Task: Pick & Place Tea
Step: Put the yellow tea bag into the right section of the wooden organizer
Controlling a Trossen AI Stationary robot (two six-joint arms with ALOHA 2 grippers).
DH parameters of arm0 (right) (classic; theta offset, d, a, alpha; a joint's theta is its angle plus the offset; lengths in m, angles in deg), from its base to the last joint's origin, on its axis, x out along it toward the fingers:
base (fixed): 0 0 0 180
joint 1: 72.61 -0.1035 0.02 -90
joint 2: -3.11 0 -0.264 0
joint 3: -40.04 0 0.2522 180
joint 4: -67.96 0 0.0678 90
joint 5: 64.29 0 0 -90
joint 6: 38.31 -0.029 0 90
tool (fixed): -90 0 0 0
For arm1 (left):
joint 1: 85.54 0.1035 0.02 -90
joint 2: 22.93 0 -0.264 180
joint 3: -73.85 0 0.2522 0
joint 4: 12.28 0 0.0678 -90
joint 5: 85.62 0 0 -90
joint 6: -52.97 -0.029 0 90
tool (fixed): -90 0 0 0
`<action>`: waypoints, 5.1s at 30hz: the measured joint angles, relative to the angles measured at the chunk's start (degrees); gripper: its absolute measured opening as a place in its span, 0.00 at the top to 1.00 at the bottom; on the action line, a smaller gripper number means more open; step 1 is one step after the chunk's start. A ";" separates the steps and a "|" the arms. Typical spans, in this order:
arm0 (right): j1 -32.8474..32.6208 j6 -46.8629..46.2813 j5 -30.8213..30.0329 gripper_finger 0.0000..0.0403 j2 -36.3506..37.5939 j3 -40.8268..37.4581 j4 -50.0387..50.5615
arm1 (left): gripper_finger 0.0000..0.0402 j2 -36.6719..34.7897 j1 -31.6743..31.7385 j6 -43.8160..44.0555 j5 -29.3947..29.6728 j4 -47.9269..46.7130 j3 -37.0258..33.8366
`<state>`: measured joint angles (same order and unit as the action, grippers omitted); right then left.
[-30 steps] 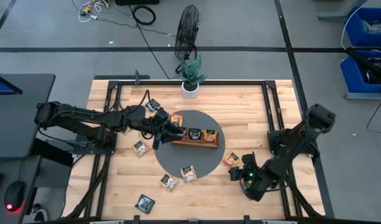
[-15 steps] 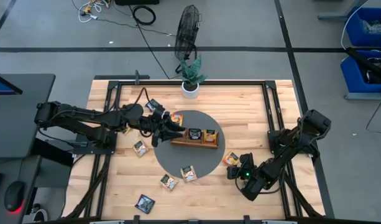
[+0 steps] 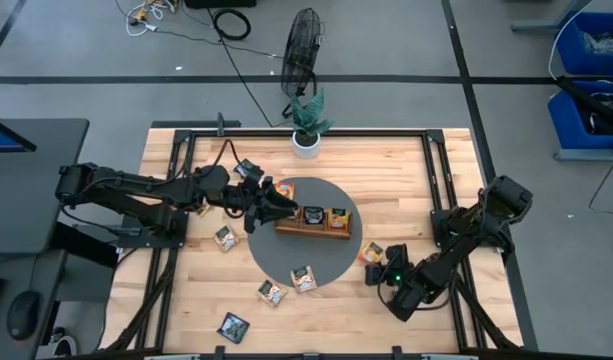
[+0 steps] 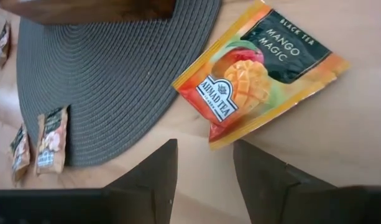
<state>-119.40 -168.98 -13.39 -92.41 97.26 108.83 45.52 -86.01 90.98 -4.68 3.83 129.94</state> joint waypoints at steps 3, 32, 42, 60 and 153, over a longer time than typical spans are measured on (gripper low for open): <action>0.25 0.00 -0.56 0.59 0.00 0.00 0.59 | 0.55 0.00 -0.02 0.40 0.00 -0.03 0.00; -7.73 72.24 -32.53 0.65 48.91 -0.02 -12.62 | 0.55 0.00 0.70 -1.17 0.42 -0.02 0.07; -6.33 48.70 -19.69 0.67 63.50 -5.21 18.37 | 0.55 0.00 2.29 2.14 3.84 0.15 0.09; -5.30 10.51 -9.29 0.67 61.33 -34.42 -4.49 | 0.55 0.00 2.29 2.21 7.63 0.85 0.09; 18.40 76.16 -10.99 1.00 22.47 5.77 0.50 | 0.55 0.00 3.26 3.64 5.54 0.79 0.09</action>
<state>-101.00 -92.83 -24.38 -69.94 103.03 109.32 45.52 -82.75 94.62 0.86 4.62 130.03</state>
